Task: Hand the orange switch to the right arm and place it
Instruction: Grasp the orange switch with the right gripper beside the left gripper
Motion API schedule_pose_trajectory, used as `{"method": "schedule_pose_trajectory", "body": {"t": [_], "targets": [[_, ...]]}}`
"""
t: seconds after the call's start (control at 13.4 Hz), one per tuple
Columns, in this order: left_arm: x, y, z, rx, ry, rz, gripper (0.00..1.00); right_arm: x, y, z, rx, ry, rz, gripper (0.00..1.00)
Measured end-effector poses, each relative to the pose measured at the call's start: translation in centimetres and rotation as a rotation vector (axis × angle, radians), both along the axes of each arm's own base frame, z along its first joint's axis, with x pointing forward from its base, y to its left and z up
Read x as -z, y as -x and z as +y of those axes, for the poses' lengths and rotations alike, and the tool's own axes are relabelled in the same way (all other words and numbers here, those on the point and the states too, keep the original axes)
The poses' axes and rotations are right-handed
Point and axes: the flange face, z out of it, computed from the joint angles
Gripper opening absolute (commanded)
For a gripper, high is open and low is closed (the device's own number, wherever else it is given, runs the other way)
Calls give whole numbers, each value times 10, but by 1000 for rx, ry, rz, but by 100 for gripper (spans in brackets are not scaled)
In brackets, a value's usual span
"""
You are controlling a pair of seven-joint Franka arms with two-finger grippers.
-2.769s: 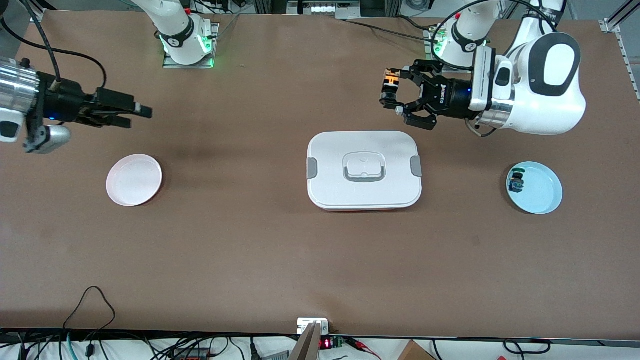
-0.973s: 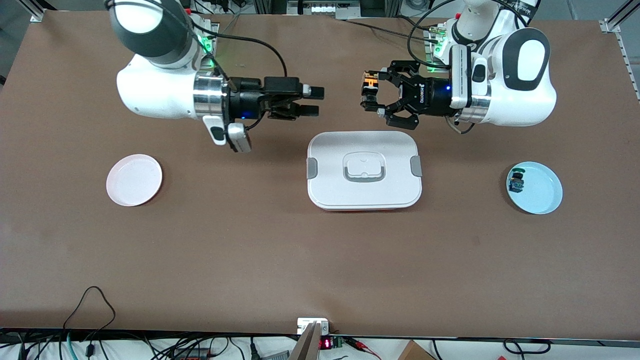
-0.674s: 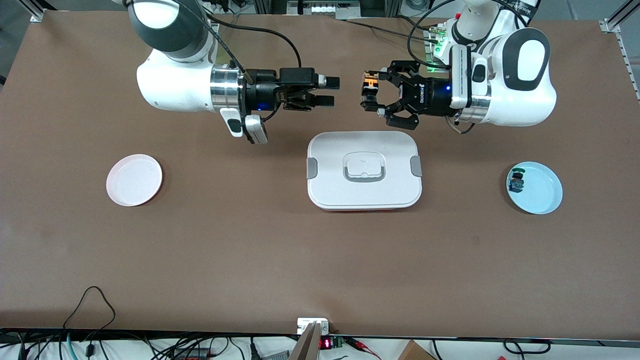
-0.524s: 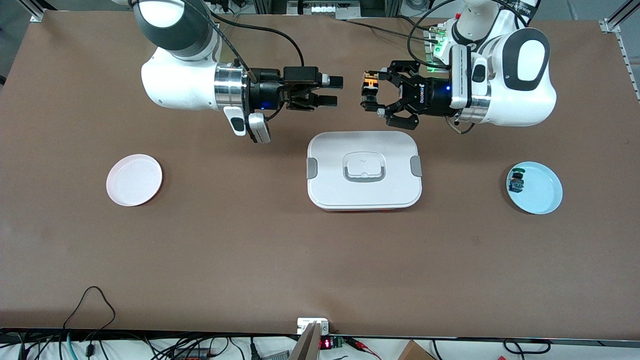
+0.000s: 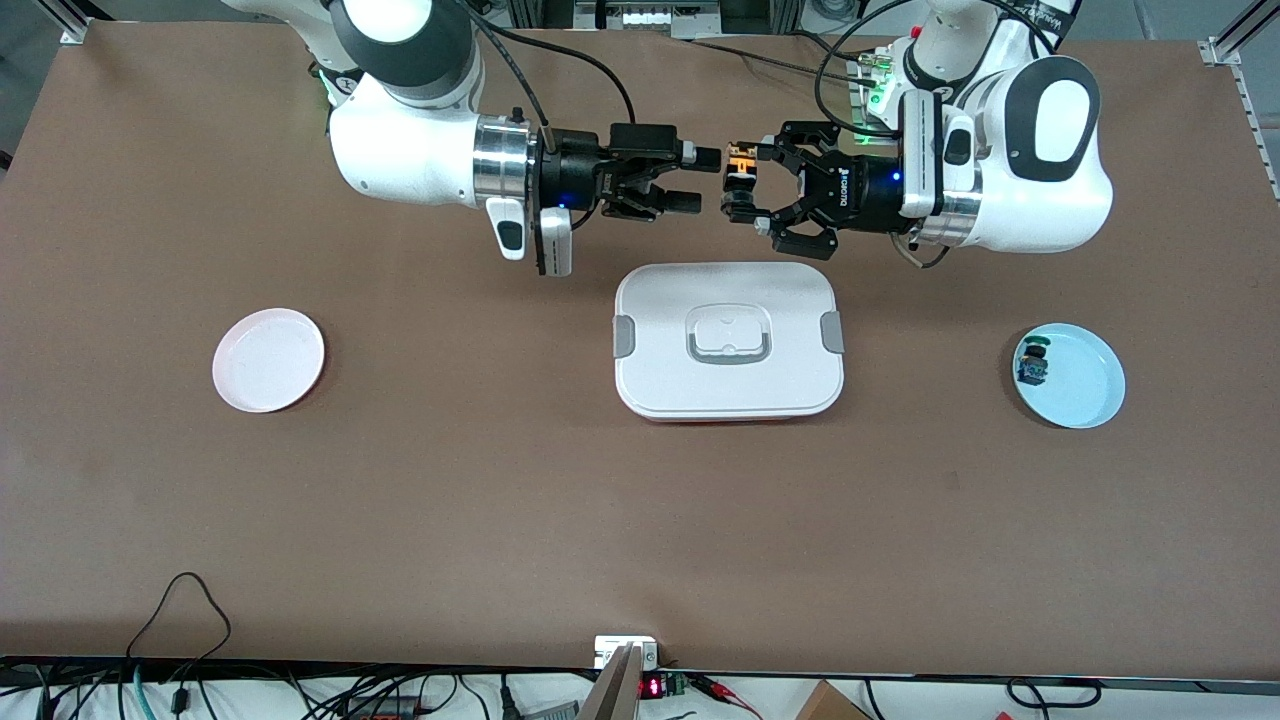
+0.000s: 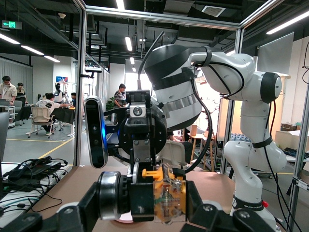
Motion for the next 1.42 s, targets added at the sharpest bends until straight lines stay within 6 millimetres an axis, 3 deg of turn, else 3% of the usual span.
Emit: {"method": "schedule_pose_trajectory", "body": {"t": [1.05,1.42], "targets": [[0,0,0,-1,0,0,2,3,12,33,56,-1,-11,100],[0,0,0,-1,0,0,2,5,11,37,57,-3,-9,94]]}}
